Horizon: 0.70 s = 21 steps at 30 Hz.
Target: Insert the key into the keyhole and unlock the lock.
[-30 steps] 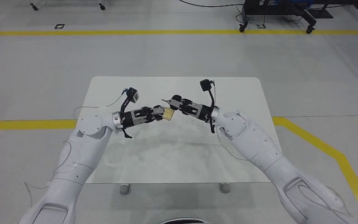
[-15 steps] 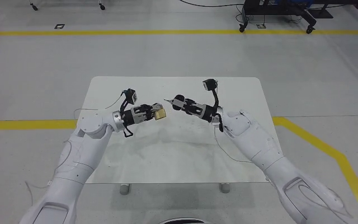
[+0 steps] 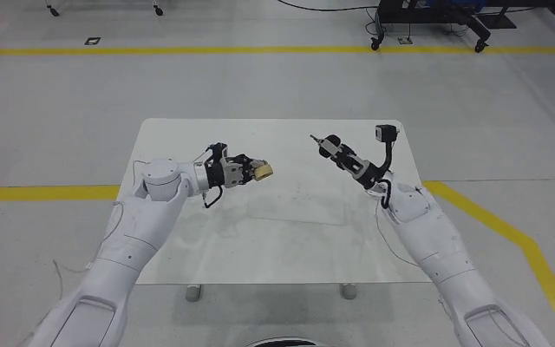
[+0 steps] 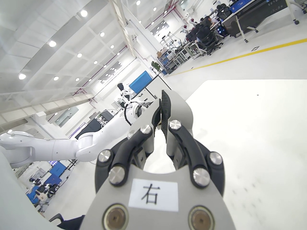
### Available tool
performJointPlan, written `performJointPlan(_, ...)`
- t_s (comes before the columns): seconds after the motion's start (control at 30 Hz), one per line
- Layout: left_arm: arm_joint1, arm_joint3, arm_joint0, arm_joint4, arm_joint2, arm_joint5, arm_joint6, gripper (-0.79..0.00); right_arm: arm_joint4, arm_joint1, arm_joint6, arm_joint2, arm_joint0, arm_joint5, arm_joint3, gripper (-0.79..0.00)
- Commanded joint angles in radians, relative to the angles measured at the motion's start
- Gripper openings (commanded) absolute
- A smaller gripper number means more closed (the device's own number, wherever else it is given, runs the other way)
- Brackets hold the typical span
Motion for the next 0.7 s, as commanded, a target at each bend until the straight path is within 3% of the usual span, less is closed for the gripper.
performJointPlan(0.0,0.0,0.0,0.0,0.003,0.002,0.002,-0.001,-0.785,-0.001,0.002,0.001,0.008,-0.008,0.002,-0.008,-0.785)
performJointPlan(0.5,0.0,0.0,0.0,0.003,0.002,0.002,-0.001,-0.785,-0.001,0.002,0.001,0.008,-0.008,0.002,-0.008,-0.785)
performJointPlan(0.6,0.0,0.0,0.0,0.003,0.002,0.002,-0.001,-0.785,-0.114,0.006,0.014,0.014,0.005,0.025,-0.017,-0.785)
performJointPlan(0.67,0.0,0.0,0.0,0.003,0.002,0.002,-0.001,-0.785,-0.189,0.01,0.019,0.02,0.007,-0.02,-0.043,-0.785)
